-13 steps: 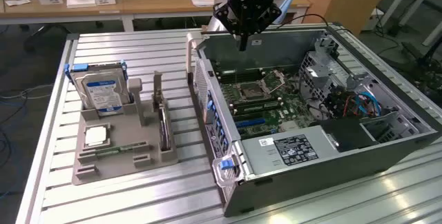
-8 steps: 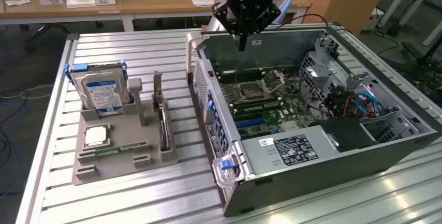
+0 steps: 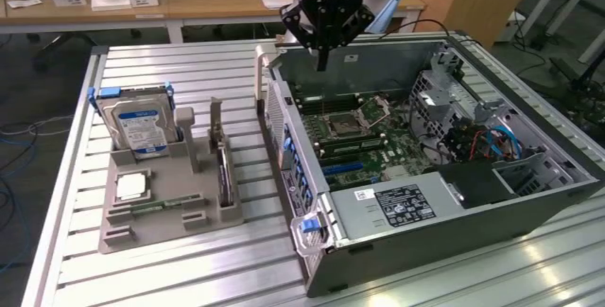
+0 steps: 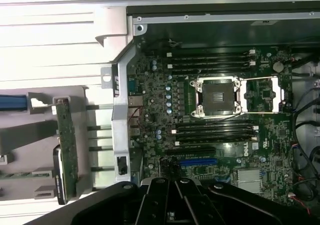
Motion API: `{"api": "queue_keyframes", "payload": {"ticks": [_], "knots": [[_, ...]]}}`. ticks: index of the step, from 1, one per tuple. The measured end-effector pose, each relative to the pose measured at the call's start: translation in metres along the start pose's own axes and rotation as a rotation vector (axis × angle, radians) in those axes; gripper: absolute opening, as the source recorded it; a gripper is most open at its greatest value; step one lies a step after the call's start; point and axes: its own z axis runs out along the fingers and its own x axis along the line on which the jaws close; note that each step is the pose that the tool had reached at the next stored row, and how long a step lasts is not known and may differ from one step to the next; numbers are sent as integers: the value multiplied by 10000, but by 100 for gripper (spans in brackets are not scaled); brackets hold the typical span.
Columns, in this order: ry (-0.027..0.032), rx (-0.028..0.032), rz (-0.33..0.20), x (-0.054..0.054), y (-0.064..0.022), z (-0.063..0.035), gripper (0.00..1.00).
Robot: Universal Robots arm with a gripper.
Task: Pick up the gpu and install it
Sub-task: 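Reach for the gpu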
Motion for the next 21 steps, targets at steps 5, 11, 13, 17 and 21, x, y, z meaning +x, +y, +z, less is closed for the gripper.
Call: {"api": "queue_keyframes", "payload": {"ticks": [5, 11, 13, 17, 21], "knots": [[0, 0, 0, 102, -8, 2, 11], [1, 0, 1, 222, -17, 8, 11], [0, 0, 1, 261, -20, 10, 11], [0, 0, 0, 334, -26, 15, 11], [1, 0, 2, 408, -31, 19, 11]]}}
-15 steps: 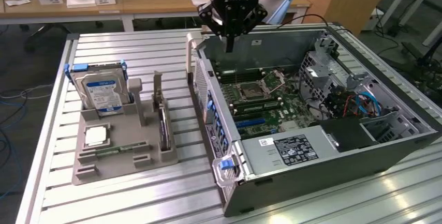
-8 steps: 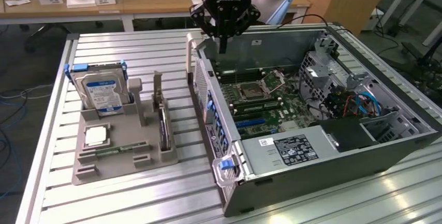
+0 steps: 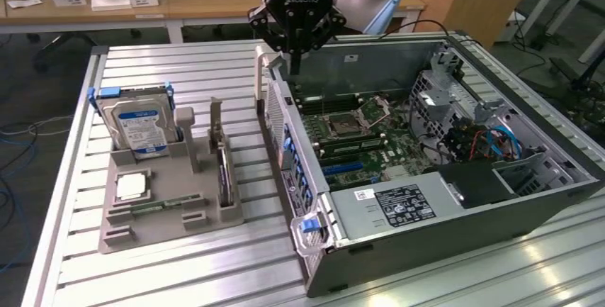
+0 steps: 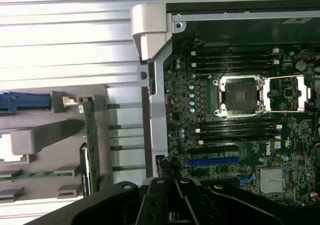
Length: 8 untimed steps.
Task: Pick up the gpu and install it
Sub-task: 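Reach for the gpu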
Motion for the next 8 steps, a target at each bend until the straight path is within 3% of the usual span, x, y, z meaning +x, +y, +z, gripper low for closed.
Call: {"api": "queue_keyframes", "payload": {"ticks": [8], "knots": [[1, 0, -1, 144, -11, 10, 11]]}}
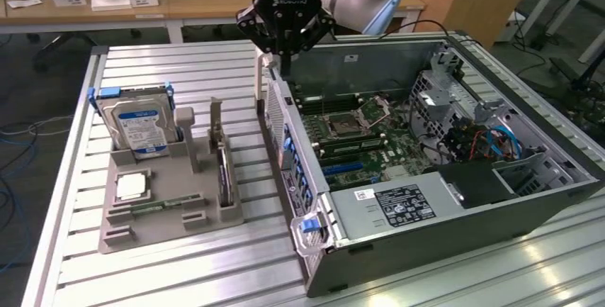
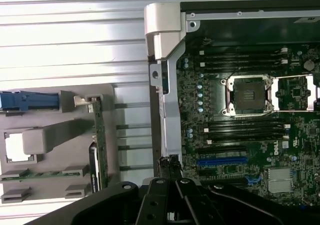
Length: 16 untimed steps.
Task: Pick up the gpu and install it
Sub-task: 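Reach for the gpu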
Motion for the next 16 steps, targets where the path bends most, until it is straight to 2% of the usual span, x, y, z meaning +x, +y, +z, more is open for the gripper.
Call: {"api": "queue_keyframes", "payload": {"ticks": [16], "knots": [[5, 1, 0, 286, -23, 21, 11]]}}
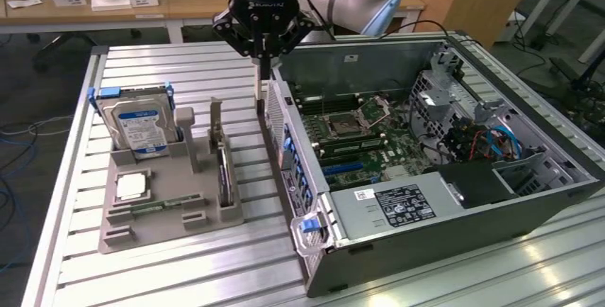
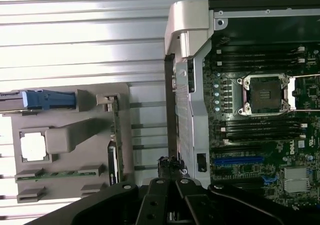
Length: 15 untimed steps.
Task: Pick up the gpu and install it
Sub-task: 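Reach for the gpu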
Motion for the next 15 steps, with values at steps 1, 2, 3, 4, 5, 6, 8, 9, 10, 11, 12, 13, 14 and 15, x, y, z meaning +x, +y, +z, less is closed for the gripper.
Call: {"api": "queue_keyframes", "payload": {"ticks": [1, 2, 3, 4, 5, 6, 8, 9, 10, 11, 12, 13, 14, 15], "knots": [[0, 0, 0, 18, -2, 1, 11], [1, 0, -1, 35, -3, 3, 11], [0, 0, -1, 54, -5, 4, 11], [1, 0, 0, 71, -6, 5, 11], [1, 0, 0, 90, -7, 7, 11], [2, 0, 1, 109, -8, 8, 11], [2, 0, 1, 149, -12, 10, 11], [2, 1, 0, 168, -13, 11, 11], [2, 0, 0, 188, -15, 12, 11], [3, 0, 0, 207, -16, 13, 11], [2, 0, 0, 228, -18, 15, 11], [3, 0, 0, 248, -20, 16, 11], [3, 0, 0, 268, -21, 17, 11], [3, 0, 0, 287, -23, 19, 11]]}}
